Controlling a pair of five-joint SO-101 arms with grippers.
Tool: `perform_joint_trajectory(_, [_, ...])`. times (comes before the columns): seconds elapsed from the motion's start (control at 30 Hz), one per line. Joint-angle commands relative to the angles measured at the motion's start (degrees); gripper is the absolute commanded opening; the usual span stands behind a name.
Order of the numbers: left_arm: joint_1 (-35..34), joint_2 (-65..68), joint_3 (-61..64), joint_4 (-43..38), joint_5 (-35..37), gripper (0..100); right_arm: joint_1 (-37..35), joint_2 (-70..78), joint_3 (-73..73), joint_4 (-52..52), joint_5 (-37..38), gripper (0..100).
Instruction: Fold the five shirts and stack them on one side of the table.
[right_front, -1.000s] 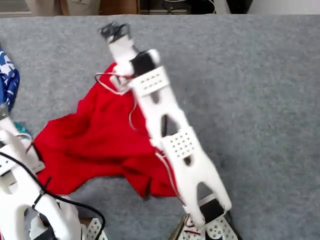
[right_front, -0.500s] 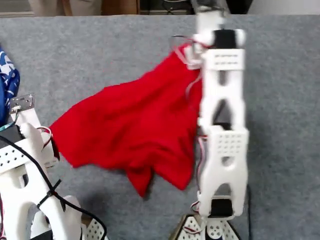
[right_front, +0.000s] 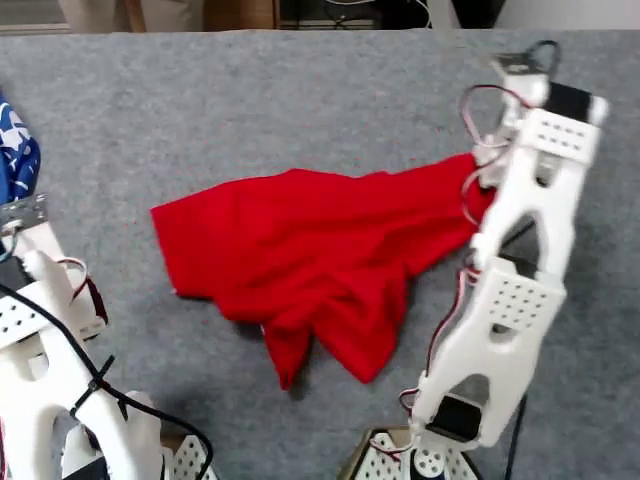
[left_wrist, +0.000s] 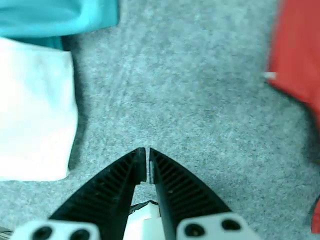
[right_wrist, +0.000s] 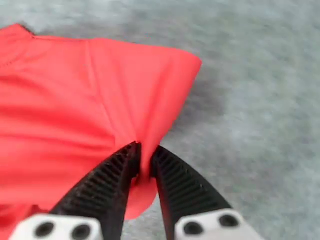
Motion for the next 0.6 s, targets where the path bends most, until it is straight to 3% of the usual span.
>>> perform_joint_trajectory(0.0, [-2.0,-1.0,-0.6,-0.4,-0.1,4,4.7,-5.7,-3.2,0.8,0.7,0.5])
perform_joint_trajectory(0.13, [-1.9,-1.0,-0.6,-0.2,0.0,4,5.3,-5.8,-1.3,1.0,3.5,4.2])
perform_joint_trajectory(0.3, [-2.1,-1.1,-0.6,-0.2,0.2,7,1.6,-10.4,4.0,1.0,5.0,22.4])
perform_joint_trajectory(0.47, [-4.3,-1.3,-0.6,-0.2,6.3,19,-9.0,-21.5,10.9,1.0,5.5,30.5])
perform_joint_trajectory(0.57, [-5.7,-1.3,-0.6,-0.1,6.6,20,-18.0,-27.6,13.4,0.7,2.5,30.8])
